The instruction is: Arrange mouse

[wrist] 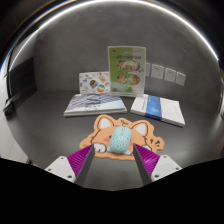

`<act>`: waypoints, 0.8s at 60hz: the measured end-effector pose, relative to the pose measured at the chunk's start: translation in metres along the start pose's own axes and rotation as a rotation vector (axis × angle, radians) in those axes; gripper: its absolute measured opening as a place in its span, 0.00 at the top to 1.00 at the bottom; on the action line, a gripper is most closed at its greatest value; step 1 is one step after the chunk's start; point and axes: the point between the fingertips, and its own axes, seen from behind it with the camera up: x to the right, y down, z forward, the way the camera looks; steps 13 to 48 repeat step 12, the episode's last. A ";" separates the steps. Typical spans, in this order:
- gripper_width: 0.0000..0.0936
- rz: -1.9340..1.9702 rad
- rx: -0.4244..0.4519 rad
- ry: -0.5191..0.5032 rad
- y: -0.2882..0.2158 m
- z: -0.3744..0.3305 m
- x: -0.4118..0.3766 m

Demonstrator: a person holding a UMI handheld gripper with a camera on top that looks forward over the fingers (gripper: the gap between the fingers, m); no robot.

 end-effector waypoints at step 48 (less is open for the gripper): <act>0.15 -0.089 -0.058 -0.060 0.058 -0.079 -0.023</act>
